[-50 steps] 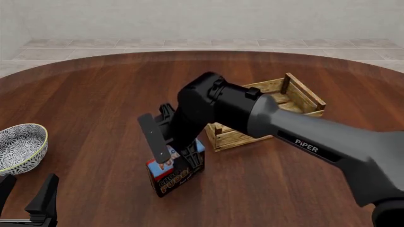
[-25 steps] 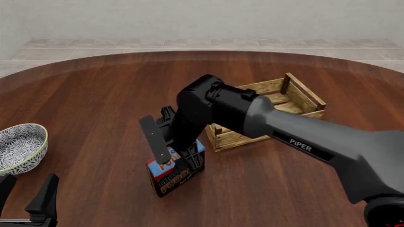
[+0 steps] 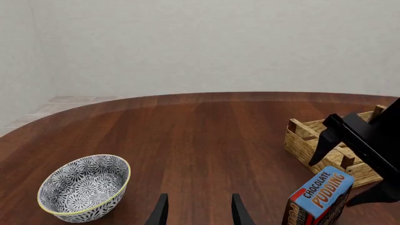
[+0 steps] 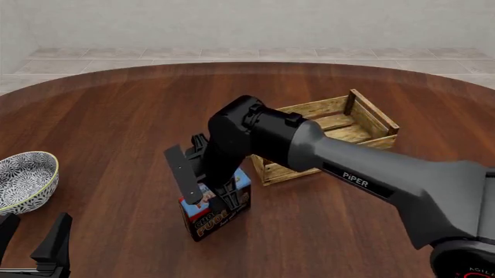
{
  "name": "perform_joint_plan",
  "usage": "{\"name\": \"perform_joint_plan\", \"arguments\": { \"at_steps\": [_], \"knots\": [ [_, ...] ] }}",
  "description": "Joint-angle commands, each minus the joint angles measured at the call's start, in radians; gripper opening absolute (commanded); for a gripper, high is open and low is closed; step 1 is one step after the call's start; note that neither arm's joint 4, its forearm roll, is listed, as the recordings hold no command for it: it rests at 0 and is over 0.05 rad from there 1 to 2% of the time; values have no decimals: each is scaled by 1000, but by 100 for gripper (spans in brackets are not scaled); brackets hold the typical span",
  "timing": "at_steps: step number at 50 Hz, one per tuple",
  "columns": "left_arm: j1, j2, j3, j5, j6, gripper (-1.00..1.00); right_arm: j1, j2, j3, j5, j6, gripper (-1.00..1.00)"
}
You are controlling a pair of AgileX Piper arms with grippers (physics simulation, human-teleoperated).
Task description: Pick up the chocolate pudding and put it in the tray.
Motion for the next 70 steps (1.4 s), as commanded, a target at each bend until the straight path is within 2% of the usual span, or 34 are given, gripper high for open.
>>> {"name": "perform_joint_plan", "arguments": {
  "at_steps": [1, 32, 70],
  "knots": [
    [0, 0, 0, 0, 0, 100, 5, 13, -8, 1, 1, 100],
    [0, 0, 0, 0, 0, 100, 7, 61, -57, 17, -2, 100],
    [0, 0, 0, 0, 0, 100, -8, 90, -60, 29, -3, 100]
  ]
}}
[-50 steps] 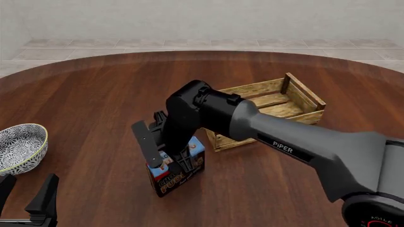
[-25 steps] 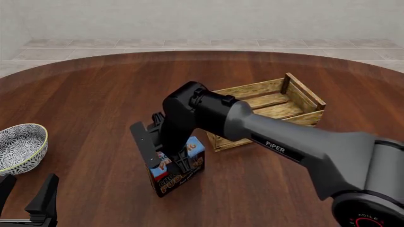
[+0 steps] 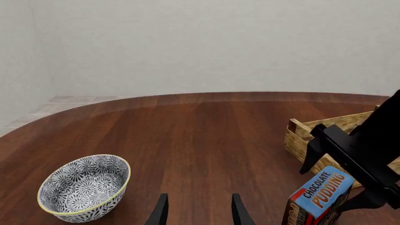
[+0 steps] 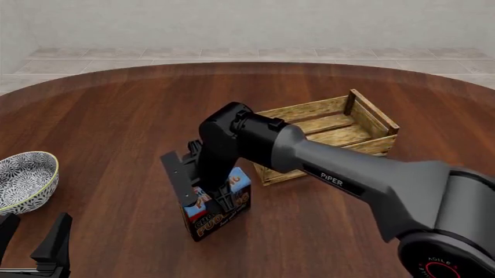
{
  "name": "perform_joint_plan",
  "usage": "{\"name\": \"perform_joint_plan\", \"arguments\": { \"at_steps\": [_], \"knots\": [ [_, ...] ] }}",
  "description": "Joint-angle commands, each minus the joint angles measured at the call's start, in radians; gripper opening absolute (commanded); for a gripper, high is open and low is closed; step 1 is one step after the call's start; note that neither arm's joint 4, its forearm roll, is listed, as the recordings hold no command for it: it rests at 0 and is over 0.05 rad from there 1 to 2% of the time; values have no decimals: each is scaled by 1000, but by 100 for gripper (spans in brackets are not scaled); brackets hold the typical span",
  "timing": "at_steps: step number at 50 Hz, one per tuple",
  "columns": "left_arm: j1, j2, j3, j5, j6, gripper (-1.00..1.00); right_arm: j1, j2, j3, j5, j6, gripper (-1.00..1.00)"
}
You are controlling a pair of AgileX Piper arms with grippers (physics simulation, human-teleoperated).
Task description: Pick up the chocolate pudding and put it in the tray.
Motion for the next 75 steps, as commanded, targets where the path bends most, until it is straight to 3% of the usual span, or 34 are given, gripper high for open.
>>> {"name": "perform_joint_plan", "arguments": {
  "at_steps": [1, 75],
  "knots": [
    [0, 0, 0, 0, 0, 100, -10, 11, -6, 9, -4, 100],
    [0, 0, 0, 0, 0, 100, -3, 81, -22, -19, 24, 100]
  ]
}}
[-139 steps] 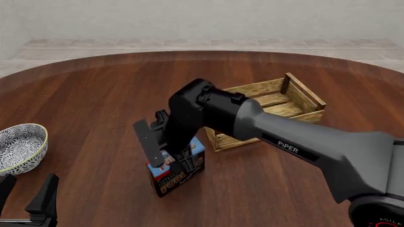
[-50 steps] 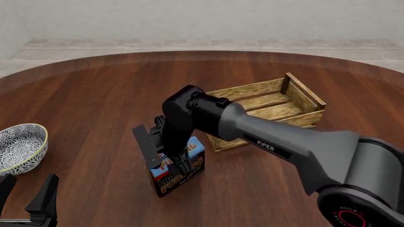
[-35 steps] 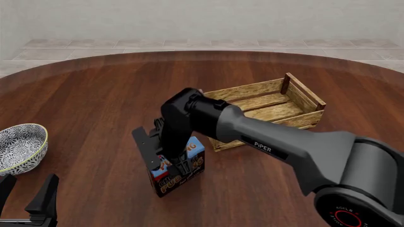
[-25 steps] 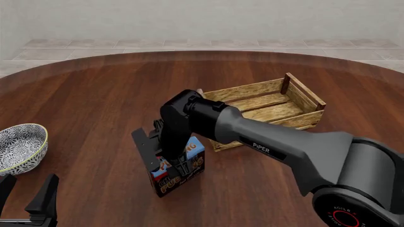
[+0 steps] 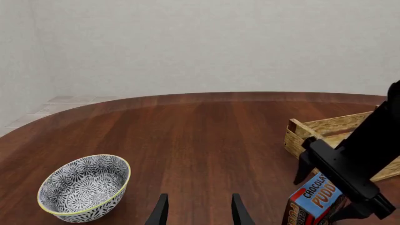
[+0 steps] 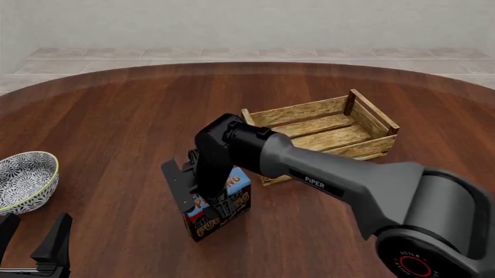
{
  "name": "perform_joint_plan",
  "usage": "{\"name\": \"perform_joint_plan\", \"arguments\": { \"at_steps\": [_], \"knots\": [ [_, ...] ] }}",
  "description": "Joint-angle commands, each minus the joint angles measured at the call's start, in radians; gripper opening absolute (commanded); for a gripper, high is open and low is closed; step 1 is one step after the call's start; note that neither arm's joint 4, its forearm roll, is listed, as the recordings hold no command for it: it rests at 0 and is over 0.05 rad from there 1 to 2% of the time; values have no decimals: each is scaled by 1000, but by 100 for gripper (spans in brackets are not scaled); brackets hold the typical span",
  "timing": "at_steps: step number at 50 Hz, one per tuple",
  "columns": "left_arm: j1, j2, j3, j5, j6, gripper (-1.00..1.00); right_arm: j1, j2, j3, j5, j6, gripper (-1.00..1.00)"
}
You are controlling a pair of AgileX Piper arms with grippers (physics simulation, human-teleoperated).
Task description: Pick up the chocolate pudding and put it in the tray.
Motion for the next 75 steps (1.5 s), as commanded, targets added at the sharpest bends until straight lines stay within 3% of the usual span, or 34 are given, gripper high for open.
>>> {"name": "perform_joint_plan", "arguments": {
  "at_steps": [1, 71, 75],
  "knots": [
    [0, 0, 0, 0, 0, 100, -1, 18, -16, 3, 3, 100],
    [0, 0, 0, 0, 0, 100, -15, 99, -70, 8, 19, 100],
    [0, 0, 0, 0, 0, 100, -13, 113, -97, 31, 43, 100]
  ]
}}
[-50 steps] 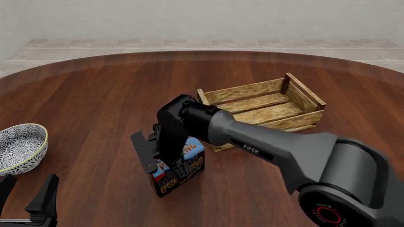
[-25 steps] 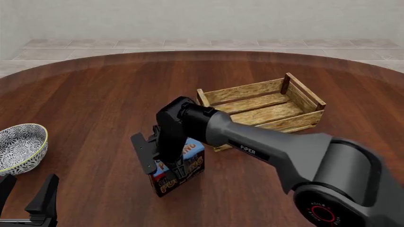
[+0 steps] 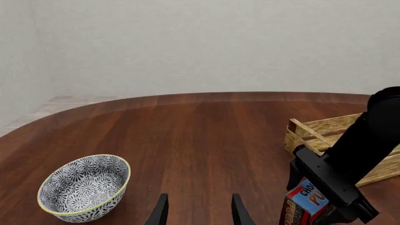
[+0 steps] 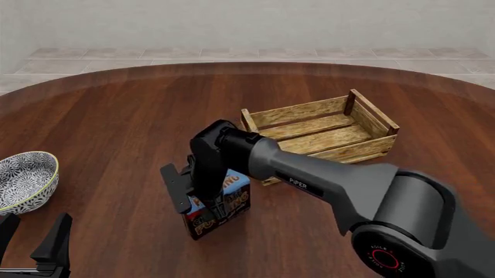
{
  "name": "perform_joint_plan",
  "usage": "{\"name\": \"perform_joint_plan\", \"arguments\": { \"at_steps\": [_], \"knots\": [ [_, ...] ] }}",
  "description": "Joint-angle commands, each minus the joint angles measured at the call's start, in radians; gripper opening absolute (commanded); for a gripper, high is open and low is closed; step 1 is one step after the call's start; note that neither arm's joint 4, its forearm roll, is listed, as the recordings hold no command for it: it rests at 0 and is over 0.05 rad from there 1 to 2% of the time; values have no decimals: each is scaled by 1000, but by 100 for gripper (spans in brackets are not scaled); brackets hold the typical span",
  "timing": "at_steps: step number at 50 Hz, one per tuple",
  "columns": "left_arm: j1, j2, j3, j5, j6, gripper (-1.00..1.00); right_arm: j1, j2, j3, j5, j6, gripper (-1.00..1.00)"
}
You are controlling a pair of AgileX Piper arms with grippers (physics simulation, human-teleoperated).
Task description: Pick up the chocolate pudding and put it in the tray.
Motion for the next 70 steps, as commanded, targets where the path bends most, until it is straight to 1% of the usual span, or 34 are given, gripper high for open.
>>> {"name": "perform_joint_plan", "arguments": {
  "at_steps": [1, 4, 6, 12, 16, 25, 29, 30, 34, 40, 42, 44, 47, 49, 53, 54, 58, 60, 62, 67, 70],
  "knots": [
    [0, 0, 0, 0, 0, 100, -6, 26, -30, 15, 18, -100],
    [0, 0, 0, 0, 0, 100, 5, 10, -3, 22, 24, -100],
    [0, 0, 0, 0, 0, 100, 1, 19, -25, 25, 32, -100],
    [0, 0, 0, 0, 0, 100, 5, 8, -15, 28, 34, -100],
    [0, 0, 0, 0, 0, 100, 1, 16, -35, 31, 42, -100],
    [0, 0, 0, 0, 0, 100, 8, -9, -12, 19, 50, -100],
    [0, 0, 0, 0, 0, 100, 0, -23, -15, 5, 53, -100],
    [0, 0, 0, 0, 0, 100, 5, -31, -13, 7, 61, -100],
    [0, 0, 0, 0, 0, 100, -5, -44, -21, 9, 58, -100],
    [0, 0, 0, 0, 0, 100, -18, -84, -1, 0, 48, -100],
    [0, 0, 0, 0, 0, 100, -31, -97, 14, -18, 29, -100],
    [0, 0, 0, 0, 0, 100, -25, -103, 12, -15, 39, -100],
    [0, 0, 0, 0, 0, 100, -30, -144, 50, -52, 22, -100],
    [0, 0, 0, 0, 0, 100, -34, -163, 55, -53, 15, -100],
    [0, 0, 0, 0, 0, 100, -50, -183, 45, -55, 0, -100],
    [0, 0, 0, 0, 0, 100, -61, -201, 45, -55, -15, -100],
    [0, 0, 0, 0, 0, 100, -65, -226, 44, -43, -23, -100],
    [0, 0, 0, 0, 0, 100, -76, -241, 44, -44, -43, -100],
    [0, 0, 0, 0, 0, 100, -85, -249, 25, -40, -56, -100],
    [0, 0, 0, 0, 0, 100, -89, -259, -7, -20, -66, -100],
    [0, 0, 0, 0, 0, 100, -105, -259, -30, -14, -89, -100]
  ]
}}
